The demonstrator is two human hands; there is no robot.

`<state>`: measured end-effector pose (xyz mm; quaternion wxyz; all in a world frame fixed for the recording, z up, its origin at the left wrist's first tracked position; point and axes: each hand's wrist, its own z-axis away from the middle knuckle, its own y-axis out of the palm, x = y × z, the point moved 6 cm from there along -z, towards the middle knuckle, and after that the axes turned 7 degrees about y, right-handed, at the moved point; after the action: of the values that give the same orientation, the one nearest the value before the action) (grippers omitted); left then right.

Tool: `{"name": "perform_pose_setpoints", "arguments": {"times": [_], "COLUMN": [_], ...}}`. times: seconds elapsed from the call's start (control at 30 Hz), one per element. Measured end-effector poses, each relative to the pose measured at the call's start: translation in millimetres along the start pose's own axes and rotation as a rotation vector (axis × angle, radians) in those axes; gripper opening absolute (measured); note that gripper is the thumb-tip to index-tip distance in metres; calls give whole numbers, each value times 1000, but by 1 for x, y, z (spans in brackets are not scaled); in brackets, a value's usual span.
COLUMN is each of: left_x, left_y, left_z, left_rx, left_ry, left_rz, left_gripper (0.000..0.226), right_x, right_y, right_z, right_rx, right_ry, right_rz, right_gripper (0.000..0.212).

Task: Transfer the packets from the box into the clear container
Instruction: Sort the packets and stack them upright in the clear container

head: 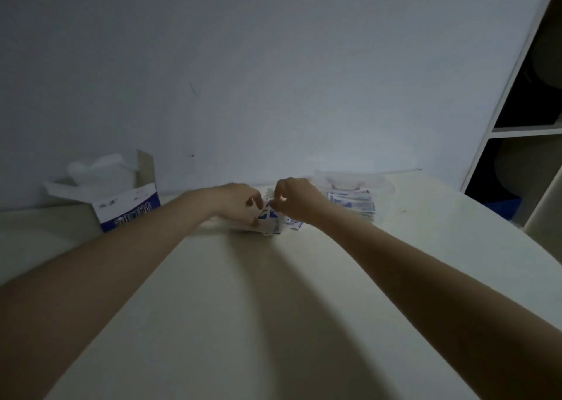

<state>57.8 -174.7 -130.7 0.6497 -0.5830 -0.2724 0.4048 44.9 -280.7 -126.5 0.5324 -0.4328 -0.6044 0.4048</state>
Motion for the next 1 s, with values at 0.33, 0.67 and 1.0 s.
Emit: {"name": "perform_pose_setpoints", "arguments": {"times": [0.33, 0.67, 1.0], "left_x": [22, 7, 53], "left_y": [28, 30, 14], "left_z": [21, 29, 39], "left_rx": [-338, -268, -477], "left_ry": [85, 70, -200], "left_rz": [120, -30, 824], "left_gripper": [12, 35, 5], "right_x": [-16, -32, -33], "right_y": [36, 0, -7], "right_z": [11, 26, 26], "right_rx": [-50, -219, -139], "right_ry": [296, 227, 293], "right_rz": [-512, -699, -882], "right_gripper": [49, 9, 15]}}
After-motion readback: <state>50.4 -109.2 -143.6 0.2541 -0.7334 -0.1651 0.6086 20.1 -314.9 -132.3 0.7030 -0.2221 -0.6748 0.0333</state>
